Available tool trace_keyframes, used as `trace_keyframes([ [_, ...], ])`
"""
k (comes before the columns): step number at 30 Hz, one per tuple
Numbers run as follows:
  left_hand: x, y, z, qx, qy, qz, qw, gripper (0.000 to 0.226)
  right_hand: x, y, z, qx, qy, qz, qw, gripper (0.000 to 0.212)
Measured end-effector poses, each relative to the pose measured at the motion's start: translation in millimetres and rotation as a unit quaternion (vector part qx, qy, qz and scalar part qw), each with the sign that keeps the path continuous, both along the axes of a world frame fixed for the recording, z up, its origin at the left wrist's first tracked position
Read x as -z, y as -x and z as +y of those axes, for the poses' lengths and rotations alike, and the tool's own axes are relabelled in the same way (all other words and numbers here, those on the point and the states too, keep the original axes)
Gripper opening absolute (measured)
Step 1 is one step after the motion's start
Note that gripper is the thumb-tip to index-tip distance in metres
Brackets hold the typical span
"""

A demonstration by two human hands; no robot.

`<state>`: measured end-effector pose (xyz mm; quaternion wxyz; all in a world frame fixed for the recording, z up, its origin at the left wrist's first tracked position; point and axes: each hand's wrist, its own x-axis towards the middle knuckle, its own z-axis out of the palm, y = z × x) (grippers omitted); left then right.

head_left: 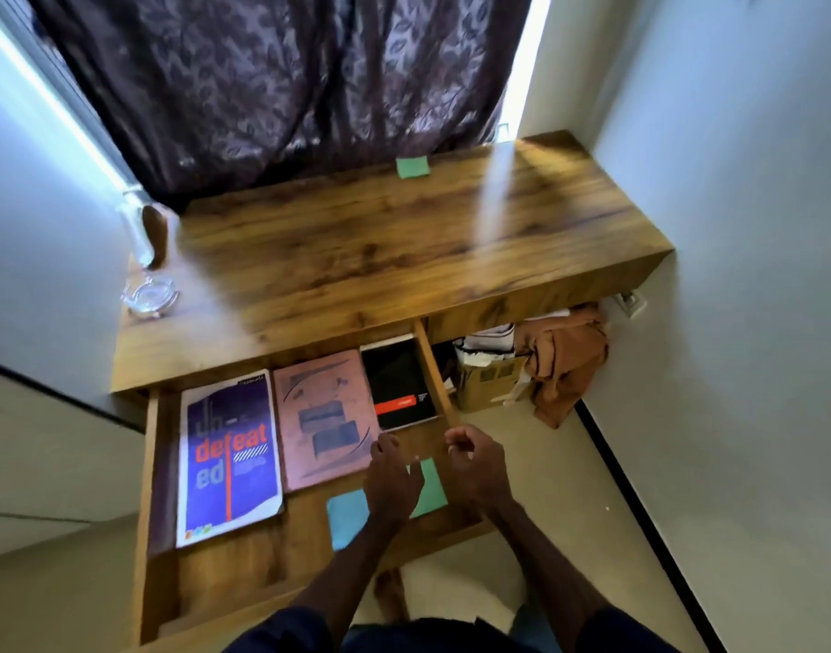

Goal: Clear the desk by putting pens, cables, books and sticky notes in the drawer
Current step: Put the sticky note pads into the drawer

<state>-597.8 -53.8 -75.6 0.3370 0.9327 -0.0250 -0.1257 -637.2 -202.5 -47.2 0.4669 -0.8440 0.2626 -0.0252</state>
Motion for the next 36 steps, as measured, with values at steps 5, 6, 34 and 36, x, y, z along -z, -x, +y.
trace_keyframes([
  [5,-13.9,-7.0,-76.5,0.005,0.014,-0.046,0.999,0.027,-9.6,5.8,-77.8,0.015,0.001,-0.034,0.999,0.020],
  [6,-16.2,-5.7,-93.7,0.005,0.023,-0.051,0.998,0.025,-8.2,6.8,-96.3,0.009,0.004,-0.030,1.000,0.021],
  [34,-79.2,-210.4,-281.1,-0.033,-0.033,-0.124,0.991,0.037,-61.0,-169.9,-352.4,-0.146,0.086,0.005,0.985,0.018],
  [36,-77.1,-256.9,-286.7,-0.041,-0.041,-0.118,0.991,0.038,-59.9,-214.6,-358.3,-0.169,0.093,0.009,0.981,0.018],
])
